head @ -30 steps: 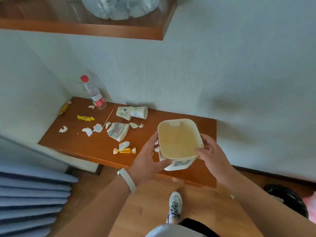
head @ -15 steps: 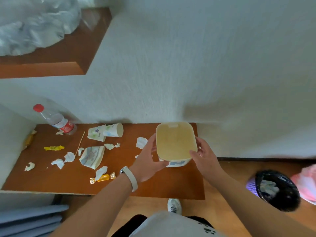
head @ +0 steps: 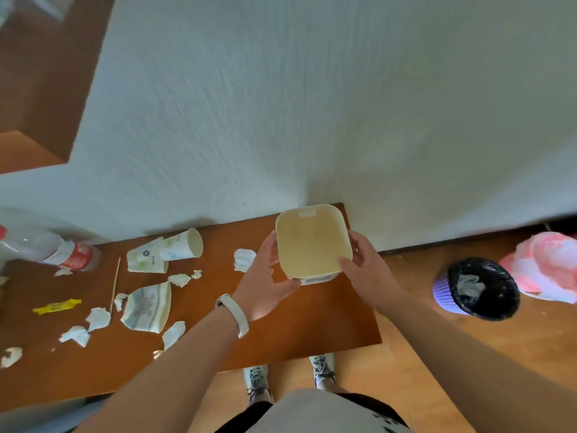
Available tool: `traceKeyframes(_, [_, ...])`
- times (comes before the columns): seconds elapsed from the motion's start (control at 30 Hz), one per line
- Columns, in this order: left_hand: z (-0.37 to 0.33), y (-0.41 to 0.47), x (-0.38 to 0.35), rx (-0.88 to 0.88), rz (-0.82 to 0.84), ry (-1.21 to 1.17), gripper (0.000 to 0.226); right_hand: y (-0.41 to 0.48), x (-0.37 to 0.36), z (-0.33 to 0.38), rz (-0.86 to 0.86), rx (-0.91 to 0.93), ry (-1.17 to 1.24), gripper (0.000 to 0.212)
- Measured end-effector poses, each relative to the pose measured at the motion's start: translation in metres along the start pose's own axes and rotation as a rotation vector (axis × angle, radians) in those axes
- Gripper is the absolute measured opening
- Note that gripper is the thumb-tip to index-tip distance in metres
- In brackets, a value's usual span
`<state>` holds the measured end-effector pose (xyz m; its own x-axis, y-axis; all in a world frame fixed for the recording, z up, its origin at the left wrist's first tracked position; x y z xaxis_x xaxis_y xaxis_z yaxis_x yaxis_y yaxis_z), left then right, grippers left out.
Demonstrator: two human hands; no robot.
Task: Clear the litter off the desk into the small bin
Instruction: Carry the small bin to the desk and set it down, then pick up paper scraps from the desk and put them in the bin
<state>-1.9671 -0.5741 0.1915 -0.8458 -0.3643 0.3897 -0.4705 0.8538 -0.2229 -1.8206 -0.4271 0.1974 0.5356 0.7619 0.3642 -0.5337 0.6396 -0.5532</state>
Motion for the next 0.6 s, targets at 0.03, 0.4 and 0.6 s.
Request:
traceKeyframes(0.03, [0.001,0.002,0.002,-0.009,0.001,0.007,0.099,0.0,0.0,0.0,-0.013,-0.002,-0.005,0.049])
traceKeyframes(0.4, [0.011,-0.006,0.02,-0.063,0.12,0.148,0.077,-0.018,-0.005,0.0,-0.173,-0.003,-0.037,0.043])
traceKeyframes(0.6, [0.022,-0.027,0.041,-0.106,0.167,0.313,0.063,-0.046,-0.006,-0.005,-0.316,0.015,-0.009,0.043])
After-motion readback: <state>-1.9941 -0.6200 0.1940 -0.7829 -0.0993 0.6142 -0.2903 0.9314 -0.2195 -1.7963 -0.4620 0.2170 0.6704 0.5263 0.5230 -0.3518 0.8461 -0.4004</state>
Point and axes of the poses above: each hand's wrist, its own y-axis towards the middle knuckle, its own x-axis out of the back of the hand, z = x × y, the point moved 6 cm from there along y, towards the middle knuckle, and after that the axes turned 10 degrees about -x, right-handed, at the moved point
